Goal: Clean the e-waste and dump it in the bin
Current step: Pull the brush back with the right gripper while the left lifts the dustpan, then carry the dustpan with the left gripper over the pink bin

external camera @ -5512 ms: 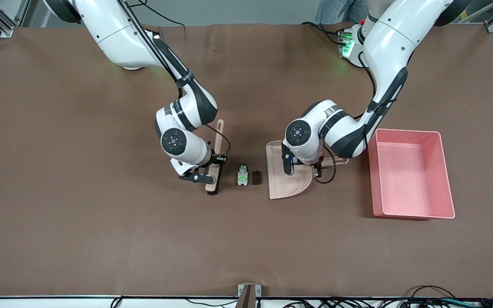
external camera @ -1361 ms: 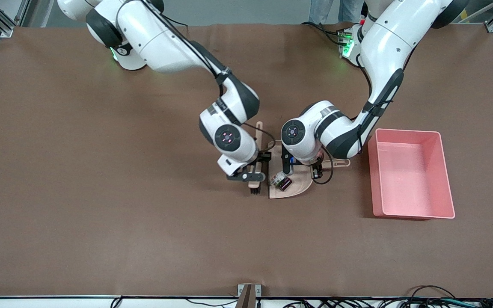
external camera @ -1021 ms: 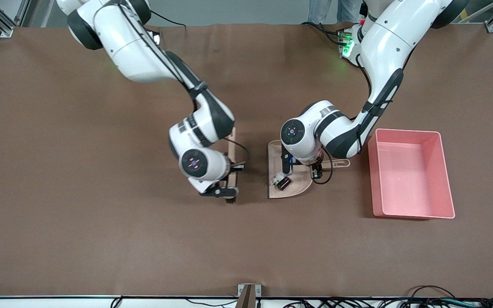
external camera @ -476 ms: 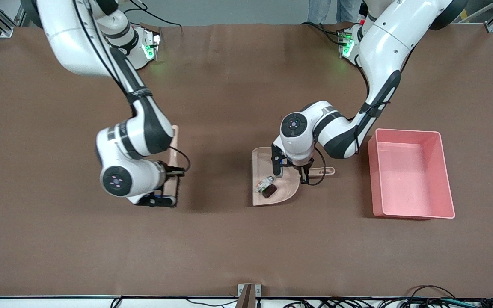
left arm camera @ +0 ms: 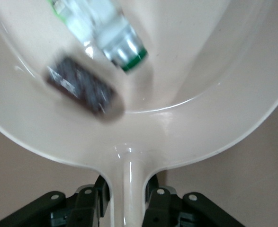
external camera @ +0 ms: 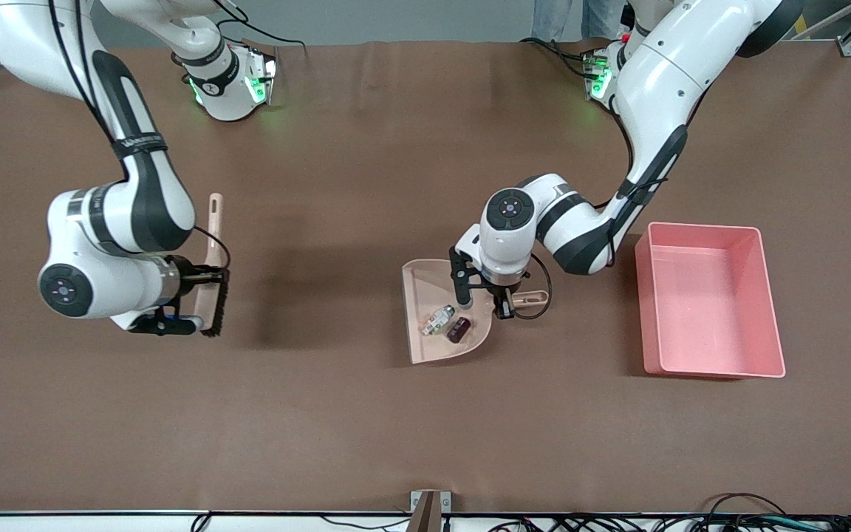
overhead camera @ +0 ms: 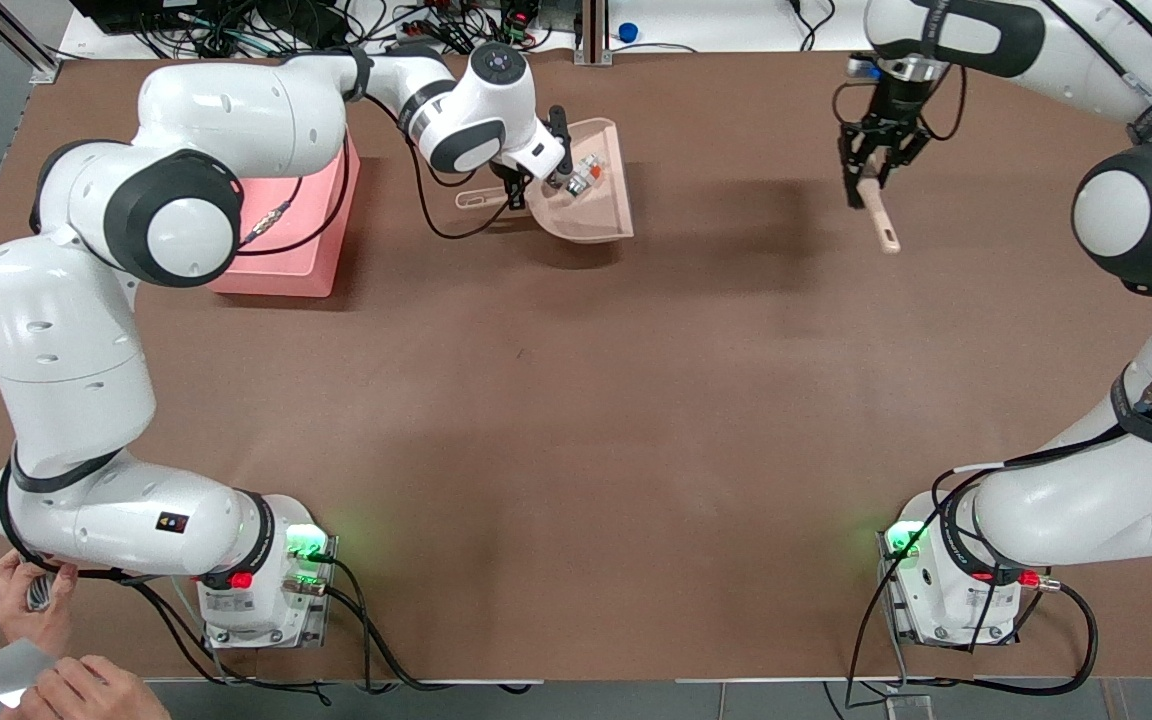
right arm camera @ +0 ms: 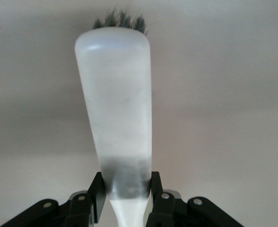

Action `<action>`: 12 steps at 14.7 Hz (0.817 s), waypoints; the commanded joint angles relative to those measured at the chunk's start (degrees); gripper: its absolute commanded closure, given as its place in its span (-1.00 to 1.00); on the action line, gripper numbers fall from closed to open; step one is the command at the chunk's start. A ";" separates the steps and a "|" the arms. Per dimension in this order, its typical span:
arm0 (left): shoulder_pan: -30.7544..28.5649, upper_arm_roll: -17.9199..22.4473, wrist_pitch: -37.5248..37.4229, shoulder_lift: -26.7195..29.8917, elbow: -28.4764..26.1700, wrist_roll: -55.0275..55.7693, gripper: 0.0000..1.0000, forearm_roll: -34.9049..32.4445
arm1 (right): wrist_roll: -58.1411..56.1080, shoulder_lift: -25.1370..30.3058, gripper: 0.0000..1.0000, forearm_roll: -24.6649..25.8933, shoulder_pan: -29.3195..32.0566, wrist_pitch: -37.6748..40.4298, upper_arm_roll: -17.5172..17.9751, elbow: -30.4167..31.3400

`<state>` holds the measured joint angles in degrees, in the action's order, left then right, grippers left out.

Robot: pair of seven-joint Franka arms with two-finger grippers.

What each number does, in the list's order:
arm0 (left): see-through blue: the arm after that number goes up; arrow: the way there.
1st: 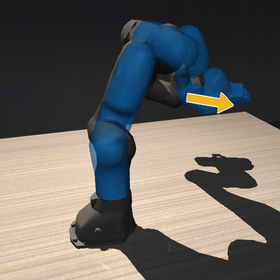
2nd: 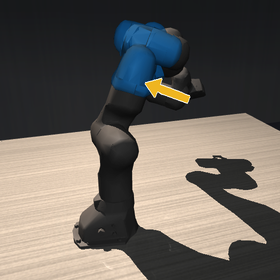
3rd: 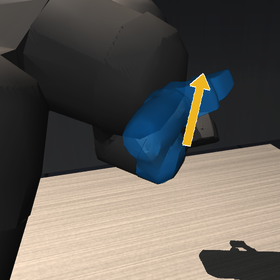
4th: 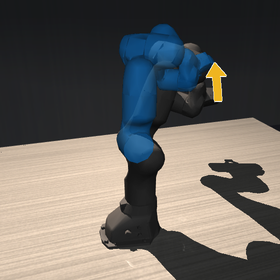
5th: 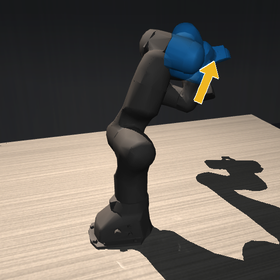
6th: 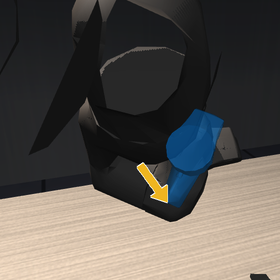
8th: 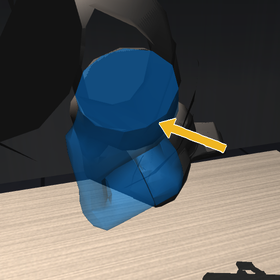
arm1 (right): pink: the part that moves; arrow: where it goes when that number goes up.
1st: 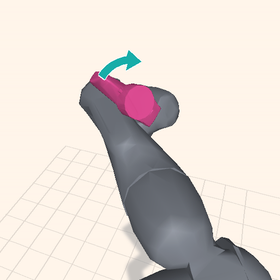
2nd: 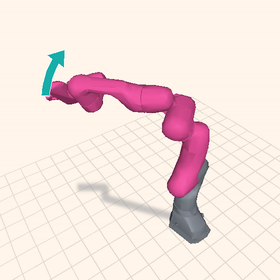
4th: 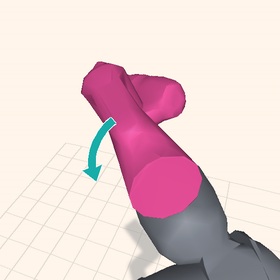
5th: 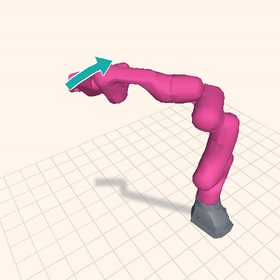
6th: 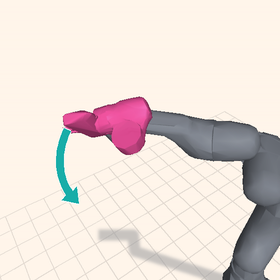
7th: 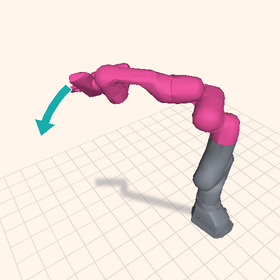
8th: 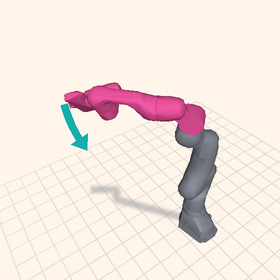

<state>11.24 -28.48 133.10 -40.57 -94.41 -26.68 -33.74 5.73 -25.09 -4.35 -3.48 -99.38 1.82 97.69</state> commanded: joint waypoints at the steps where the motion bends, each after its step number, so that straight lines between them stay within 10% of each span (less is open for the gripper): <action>1: -2.44 -2.37 -0.56 2.68 0.63 -0.57 1.00 1.39 | -3.96 2.06 0.99 1.71 5.31 -3.87 1.17 6.53; 7: -13.32 -10.00 -10.99 8.91 0.54 -0.65 1.00 2.36 | -4.24 1.27 0.99 2.76 9.98 -12.50 1.08 10.68; 12: -37.20 -24.14 -21.99 11.56 0.28 -12.23 1.00 2.27 | -4.24 -1.45 0.98 3.64 10.07 -18.47 1.08 13.23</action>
<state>-16.52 -47.05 113.90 -30.74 -92.84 -33.98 -32.46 1.57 -26.11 -1.94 5.71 -115.98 1.84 109.58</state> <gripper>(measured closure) 0.661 0.577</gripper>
